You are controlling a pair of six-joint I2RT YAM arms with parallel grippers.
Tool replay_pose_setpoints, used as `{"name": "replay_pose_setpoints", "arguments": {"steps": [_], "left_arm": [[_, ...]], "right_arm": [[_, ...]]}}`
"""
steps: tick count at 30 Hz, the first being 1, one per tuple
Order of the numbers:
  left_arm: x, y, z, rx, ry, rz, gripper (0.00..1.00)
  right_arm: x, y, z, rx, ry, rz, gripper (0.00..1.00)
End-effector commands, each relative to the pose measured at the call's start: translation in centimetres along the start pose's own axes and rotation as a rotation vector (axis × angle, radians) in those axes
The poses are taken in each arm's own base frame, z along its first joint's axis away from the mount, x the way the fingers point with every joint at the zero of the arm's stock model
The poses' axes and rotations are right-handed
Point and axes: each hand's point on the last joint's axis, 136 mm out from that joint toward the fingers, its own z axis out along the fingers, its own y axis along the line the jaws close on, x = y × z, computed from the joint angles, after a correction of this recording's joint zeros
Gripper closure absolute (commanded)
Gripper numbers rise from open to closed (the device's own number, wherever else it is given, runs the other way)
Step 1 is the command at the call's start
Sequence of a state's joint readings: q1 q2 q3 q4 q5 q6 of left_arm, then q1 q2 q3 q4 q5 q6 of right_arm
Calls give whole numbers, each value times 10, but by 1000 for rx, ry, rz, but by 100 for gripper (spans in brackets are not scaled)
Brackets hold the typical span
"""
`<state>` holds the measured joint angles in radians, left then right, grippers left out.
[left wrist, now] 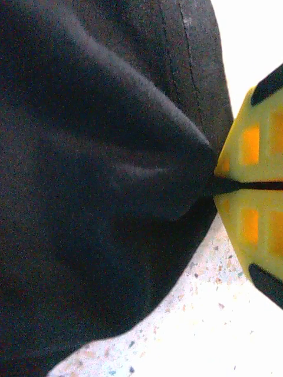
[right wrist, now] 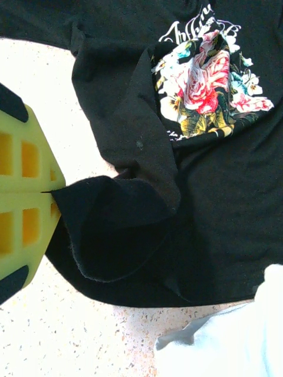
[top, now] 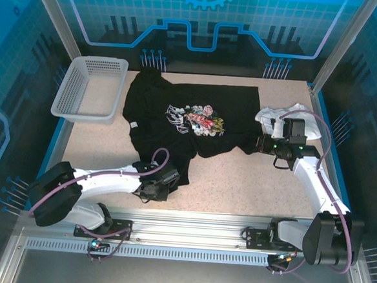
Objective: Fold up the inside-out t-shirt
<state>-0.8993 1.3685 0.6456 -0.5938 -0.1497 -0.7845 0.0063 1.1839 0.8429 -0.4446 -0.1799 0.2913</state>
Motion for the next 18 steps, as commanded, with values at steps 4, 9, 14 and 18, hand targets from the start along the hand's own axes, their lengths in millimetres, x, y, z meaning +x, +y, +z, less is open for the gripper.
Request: {"name": "replay_pose_setpoints", "arguments": {"steps": [4, 9, 14, 18], "left_arm": [[-59, 17, -58, 6, -317, -27, 100], [-140, 38, -201, 120, -784, -112, 100], [-156, 55, -374, 156, -1199, -52, 100], [-133, 75, -483, 196, -1407, -19, 100]], "right_arm": [[-6, 18, 4, -96, -20, 13, 100], [-54, 24, -27, -49, -90, -38, 100], [-110, 46, -131, 5, -388, -124, 100], [-127, 72, -236, 20, -619, -193, 100]]}}
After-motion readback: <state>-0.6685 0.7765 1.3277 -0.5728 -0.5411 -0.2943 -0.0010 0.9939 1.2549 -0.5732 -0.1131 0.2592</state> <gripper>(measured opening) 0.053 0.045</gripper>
